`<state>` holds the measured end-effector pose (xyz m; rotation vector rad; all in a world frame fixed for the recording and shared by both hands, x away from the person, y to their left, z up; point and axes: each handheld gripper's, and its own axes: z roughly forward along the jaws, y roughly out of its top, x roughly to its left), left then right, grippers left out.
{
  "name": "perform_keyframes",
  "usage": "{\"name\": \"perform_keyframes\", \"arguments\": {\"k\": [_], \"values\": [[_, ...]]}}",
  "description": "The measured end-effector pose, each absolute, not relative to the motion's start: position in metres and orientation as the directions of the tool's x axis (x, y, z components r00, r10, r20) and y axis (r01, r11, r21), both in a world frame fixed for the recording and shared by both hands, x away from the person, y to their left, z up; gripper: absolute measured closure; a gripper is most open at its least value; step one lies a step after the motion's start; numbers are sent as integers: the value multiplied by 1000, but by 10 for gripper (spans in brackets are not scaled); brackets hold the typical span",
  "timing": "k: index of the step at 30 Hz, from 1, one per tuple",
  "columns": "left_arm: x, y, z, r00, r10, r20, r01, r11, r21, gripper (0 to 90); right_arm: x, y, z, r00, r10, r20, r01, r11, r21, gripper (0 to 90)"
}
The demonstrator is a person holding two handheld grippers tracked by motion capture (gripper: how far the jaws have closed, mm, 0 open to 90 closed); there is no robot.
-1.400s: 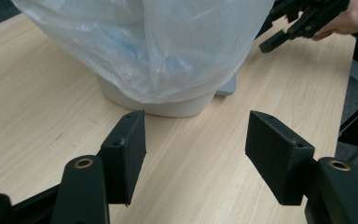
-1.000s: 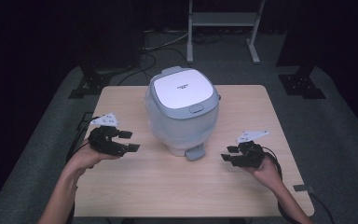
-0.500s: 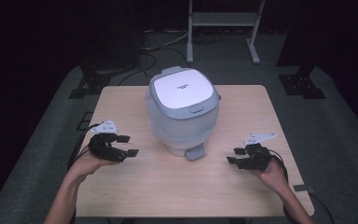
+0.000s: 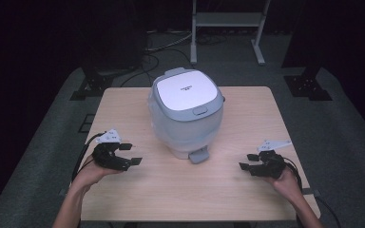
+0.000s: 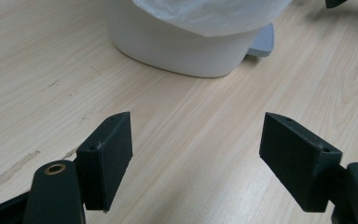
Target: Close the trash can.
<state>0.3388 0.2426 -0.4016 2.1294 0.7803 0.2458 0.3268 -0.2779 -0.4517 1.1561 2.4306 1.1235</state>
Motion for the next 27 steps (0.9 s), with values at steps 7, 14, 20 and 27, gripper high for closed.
{"name": "perform_keyframes", "arguments": {"k": [7,14,20,27], "values": [[334,241,-414,779,620,-87,450,-457,767,241,321,-286,-454,-652,748,125,571,377,729,433],[329,240,-423,768,636,-73,449,-455,769,231,316,-292,-456,-642,756,126,574,365,733,425],[323,240,-431,765,640,-69,447,-452,772,214,312,-294,-459,-640,757,132,576,360,734,414],[320,239,-437,761,645,-68,450,-450,771,211,310,-296,-461,-636,760,135,573,348,741,394]]}}
